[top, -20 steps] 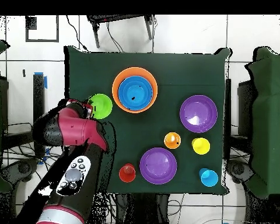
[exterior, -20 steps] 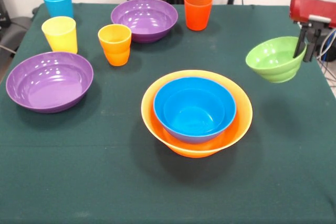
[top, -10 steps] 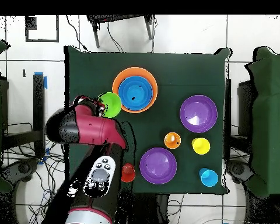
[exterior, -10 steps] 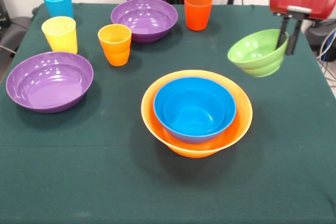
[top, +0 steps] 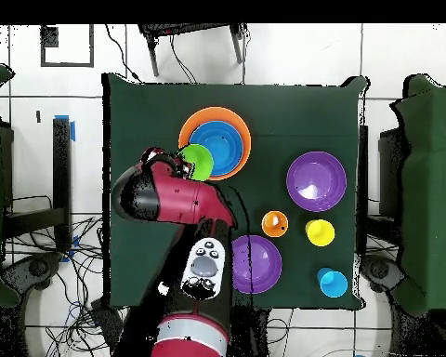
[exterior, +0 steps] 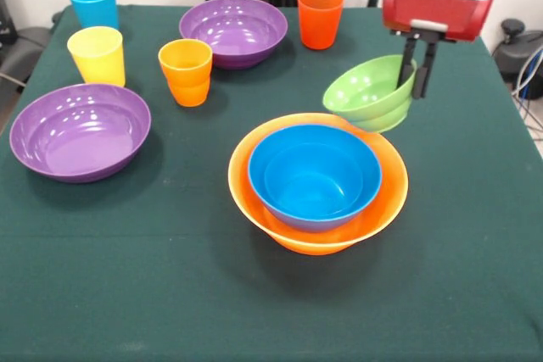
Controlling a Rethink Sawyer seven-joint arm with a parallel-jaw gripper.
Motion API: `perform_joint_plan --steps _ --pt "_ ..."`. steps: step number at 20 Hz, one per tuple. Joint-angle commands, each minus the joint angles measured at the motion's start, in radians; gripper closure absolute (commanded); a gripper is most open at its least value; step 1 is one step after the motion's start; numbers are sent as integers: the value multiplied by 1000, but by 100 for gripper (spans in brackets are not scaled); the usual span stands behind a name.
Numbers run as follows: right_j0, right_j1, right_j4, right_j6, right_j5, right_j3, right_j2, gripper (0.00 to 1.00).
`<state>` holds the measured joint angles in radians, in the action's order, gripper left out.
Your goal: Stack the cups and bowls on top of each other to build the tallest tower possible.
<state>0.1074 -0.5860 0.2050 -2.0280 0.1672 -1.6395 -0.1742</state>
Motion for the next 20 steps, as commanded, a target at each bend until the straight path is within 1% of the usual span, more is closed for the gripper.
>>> perform_joint_plan --steps 1,2,3,6,12,14,18,20 --pt "-68 40 -105 45 36 28 208 100" --pt "-80 43 -100 43 54 34 221 100" --pt "-75 48 -100 36 65 43 214 100" --pt "-75 46 -106 16 72 33 213 100" --pt "-77 42 -116 -23 24 -13 224 100" --pt "-83 47 -111 -22 33 -7 231 100" --pt "-69 36 -97 -32 82 -27 229 100" --pt "-71 25 -96 -38 83 -52 237 100"
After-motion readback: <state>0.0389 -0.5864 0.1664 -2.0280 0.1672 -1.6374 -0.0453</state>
